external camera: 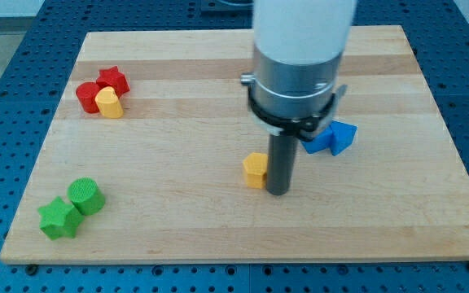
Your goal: Slide the yellow hexagon closer to yellow heart
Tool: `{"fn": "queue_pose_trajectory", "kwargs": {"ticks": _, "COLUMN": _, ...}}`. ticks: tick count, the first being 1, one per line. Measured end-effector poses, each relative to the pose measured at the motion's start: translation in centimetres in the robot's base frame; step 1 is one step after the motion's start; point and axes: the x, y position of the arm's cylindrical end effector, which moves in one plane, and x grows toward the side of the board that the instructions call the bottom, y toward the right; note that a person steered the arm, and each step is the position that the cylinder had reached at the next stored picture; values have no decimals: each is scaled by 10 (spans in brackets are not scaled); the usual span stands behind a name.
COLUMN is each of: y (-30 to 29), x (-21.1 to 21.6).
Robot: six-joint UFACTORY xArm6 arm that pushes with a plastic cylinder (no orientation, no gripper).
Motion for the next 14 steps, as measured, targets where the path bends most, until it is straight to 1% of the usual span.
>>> {"fn": "queue_pose_trajectory", "kwargs": {"ticks": 1, "y": -38, "x": 0}}
{"fn": "queue_pose_trajectory", "kwargs": {"ticks": 2, "y": -65, "x": -22}}
{"fn": "queue_pose_trajectory", "kwargs": {"ticks": 3, "y": -81, "x": -75}}
{"fn": "queue_pose_trajectory", "kwargs": {"ticks": 4, "y": -90, "x": -110}}
{"fn": "queue_pose_trajectory", "kwargs": {"ticks": 5, "y": -99, "x": -61}}
{"fn": "queue_pose_trajectory", "kwargs": {"ticks": 6, "y": -98, "x": 21}}
{"fn": "queue_pose_trajectory", "kwargs": {"ticks": 7, "y": -51, "x": 55}}
{"fn": "queue_pose_trajectory", "kwargs": {"ticks": 8, "y": -5, "x": -11}}
{"fn": "queue_pose_trajectory", "kwargs": {"ticks": 9, "y": -5, "x": -13}}
{"fn": "queue_pose_trajectory", "kwargs": {"ticks": 10, "y": -6, "x": -33}}
{"fn": "queue_pose_trajectory", "kwargs": {"ticks": 11, "y": -21, "x": -68}}
{"fn": "queue_pose_trajectory", "kwargs": {"ticks": 12, "y": -36, "x": -92}}
{"fn": "queue_pose_trajectory", "kwargs": {"ticks": 13, "y": -59, "x": -103}}
{"fn": "queue_pose_trajectory", "kwargs": {"ticks": 14, "y": -93, "x": -103}}
